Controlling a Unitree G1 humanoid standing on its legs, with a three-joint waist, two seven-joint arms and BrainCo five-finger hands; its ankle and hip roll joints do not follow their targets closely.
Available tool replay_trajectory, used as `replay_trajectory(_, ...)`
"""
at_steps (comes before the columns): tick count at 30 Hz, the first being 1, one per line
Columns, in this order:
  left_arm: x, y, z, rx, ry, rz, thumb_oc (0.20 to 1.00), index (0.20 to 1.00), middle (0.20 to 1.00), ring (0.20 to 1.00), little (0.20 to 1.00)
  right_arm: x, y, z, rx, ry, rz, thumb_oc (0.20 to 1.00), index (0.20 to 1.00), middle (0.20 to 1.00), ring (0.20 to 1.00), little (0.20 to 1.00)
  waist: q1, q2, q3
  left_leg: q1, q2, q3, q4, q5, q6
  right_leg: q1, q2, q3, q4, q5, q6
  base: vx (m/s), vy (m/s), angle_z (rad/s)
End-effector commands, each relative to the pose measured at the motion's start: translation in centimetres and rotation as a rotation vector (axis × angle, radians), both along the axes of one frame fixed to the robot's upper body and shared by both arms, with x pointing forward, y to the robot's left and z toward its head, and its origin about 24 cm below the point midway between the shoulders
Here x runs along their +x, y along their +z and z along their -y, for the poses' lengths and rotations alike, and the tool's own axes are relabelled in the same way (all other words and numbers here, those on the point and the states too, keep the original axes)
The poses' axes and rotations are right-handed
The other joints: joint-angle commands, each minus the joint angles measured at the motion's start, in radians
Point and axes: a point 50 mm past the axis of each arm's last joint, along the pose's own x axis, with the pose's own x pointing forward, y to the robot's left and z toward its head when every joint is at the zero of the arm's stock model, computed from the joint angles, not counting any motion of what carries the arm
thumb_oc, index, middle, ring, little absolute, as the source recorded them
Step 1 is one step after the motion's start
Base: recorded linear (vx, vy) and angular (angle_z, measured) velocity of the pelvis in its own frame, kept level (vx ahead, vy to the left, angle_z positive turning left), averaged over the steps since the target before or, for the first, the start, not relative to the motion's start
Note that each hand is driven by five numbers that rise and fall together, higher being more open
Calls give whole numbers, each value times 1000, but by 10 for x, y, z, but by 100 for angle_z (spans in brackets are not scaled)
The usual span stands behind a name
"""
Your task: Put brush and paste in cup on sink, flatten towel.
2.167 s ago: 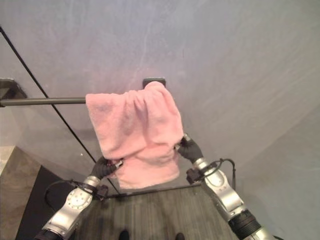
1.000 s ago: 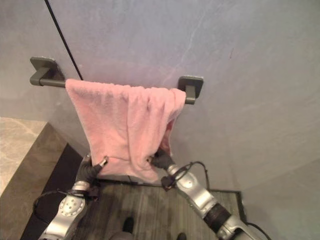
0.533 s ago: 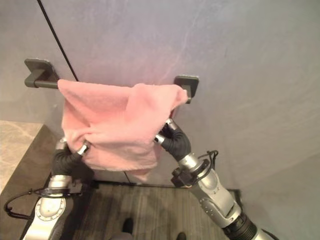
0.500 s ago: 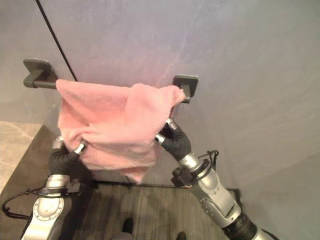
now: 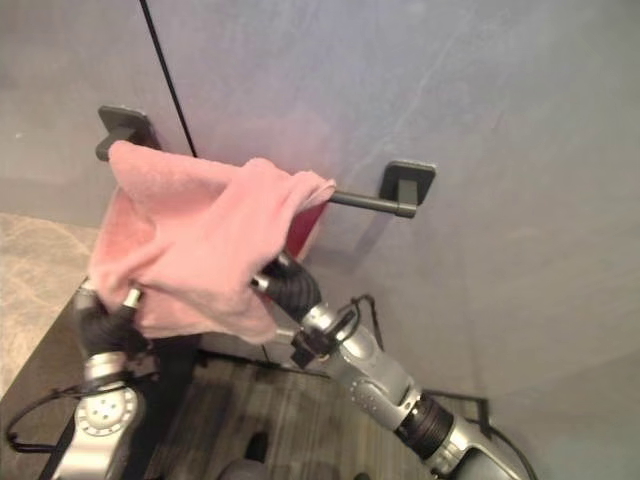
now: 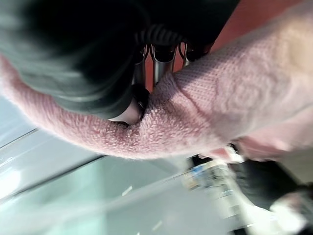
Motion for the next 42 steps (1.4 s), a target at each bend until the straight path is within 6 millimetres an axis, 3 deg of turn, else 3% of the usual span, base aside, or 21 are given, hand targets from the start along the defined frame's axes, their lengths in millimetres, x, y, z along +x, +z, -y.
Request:
replay_trajectory(1, 12, 16, 7, 29, -135, 54, 200, 200, 200, 200, 200, -8, 20, 9, 141, 22, 49, 200, 200, 200, 200, 200, -9, -32, -3, -7, -20, 18, 3, -10, 24, 21, -49, 8, 7, -3, 16, 5, 29, 4)
replay_trajectory(5, 12, 0, 27, 24, -268, -32, 200, 200, 200, 200, 200, -9, -7, 46, 122, -137, -43, 200, 200, 200, 200, 200, -68, -24, -13, 7, -15, 43, 3, -16, 26, 13, -48, 31, 6, 2, 21, 0, 18, -6)
replay_trajectory(8, 11, -1, 34, 31, -304, -37, 200, 200, 200, 200, 200, -11, -15, 56, 181, -195, -110, 200, 200, 200, 200, 200, -93, -17, -17, 15, -10, 59, 3, -19, 27, 6, -47, 50, 5, 5, 24, -9, 25, -27)
replay_trajectory(11, 10, 1, 37, 7, -305, -25, 200, 200, 200, 200, 200, -15, -15, 56, 257, -200, -147, 200, 200, 200, 200, 200, -103, -12, -18, 22, -8, 75, 3, -23, 28, 1, -48, 64, 5, 9, 25, -3, 12, -33)
replay_trajectory(15, 10, 3, 35, -9, -277, -8, 200, 200, 200, 200, 200, -18, -16, 42, 194, -154, -130, 200, 200, 200, 200, 200, -113, 2, -19, 30, -3, 89, 3, -24, 27, -3, -48, 78, 3, 11, 24, 0, 0, -14)
replay_trajectory(25, 3, -6, 5, -41, -81, -28, 200, 200, 200, 200, 200, -9, -15, 15, 107, -105, -95, 200, 200, 200, 200, 200, -71, 14, -15, 16, -7, 72, 3, -17, 25, 0, -54, 57, -1, 8, 23, 2, -2, -2)
replay_trajectory(27, 3, -1, -3, 49, -19, -6, 200, 200, 200, 200, 200, -7, -10, 8, 103, -92, -67, 200, 200, 200, 200, 200, -51, 11, -13, 8, -12, 56, 3, -16, 23, 7, -55, 39, -1, 3, 22, 27, -15, 27)
replay_trajectory(32, 4, 5, -1, 133, -22, 22, 200, 200, 200, 200, 200, -3, -11, 14, 89, -158, -50, 200, 200, 200, 200, 200, -49, 10, -8, 5, -15, 54, 3, -17, 24, 10, -61, 27, -1, 5, 25, 9, 3, 21)
replay_trajectory(35, 4, -5, 1, 110, -38, -19, 200, 200, 200, 200, 200, -2, -16, 18, 52, -184, -47, 200, 200, 200, 200, 200, -52, 9, -7, 6, -16, 56, 3, -17, 26, 11, -62, 27, -1, 6, 25, 0, 0, 0)
replay_trajectory(36, 2, -20, 5, 128, -104, -127, 940, 940, 940, 940, 940, -1, -26, 27, -18, -220, -45, 1000, 1000, 1000, 1000, 1000, -63, 11, -7, 8, -17, 61, 3, -17, 28, 11, -61, 29, -1, 8, 26, -8, 23, -4)
replay_trajectory(37, -1, -29, 5, 170, -149, -209, 1000, 1000, 1000, 1000, 1000, 0, -34, 35, -85, -249, -39, 1000, 1000, 1000, 1000, 1000, -70, 14, -5, 9, -17, 64, 3, -17, 30, 9, -61, 31, -1, 11, 26, -8, 33, -4)
replay_trajectory(39, -14, -47, 0, 310, -245, -402, 1000, 1000, 1000, 1000, 1000, -2, -58, 58, -313, -318, -12, 1000, 1000, 1000, 1000, 1000, -89, 22, -2, 18, -16, 74, 3, -22, 35, 9, -60, 40, 0, 11, 27, -23, 33, -6)
replay_trajectory(40, -20, -50, -4, 369, -287, -482, 1000, 1000, 1000, 1000, 1000, -3, -78, 73, -419, -373, -80, 1000, 1000, 1000, 1000, 1000, -100, 25, -3, 21, -15, 81, 3, -25, 37, 6, -59, 45, 0, 11, 28, -15, 39, -15)
replay_trajectory(42, -23, -45, -9, 420, -315, -486, 1000, 1000, 1000, 1000, 1000, -4, -90, 93, -575, -405, -64, 1000, 1000, 1000, 1000, 1000, -122, 27, -12, 28, -12, 90, 3, -32, 38, 3, -59, 56, 0, 9, 30, 17, 32, -23)
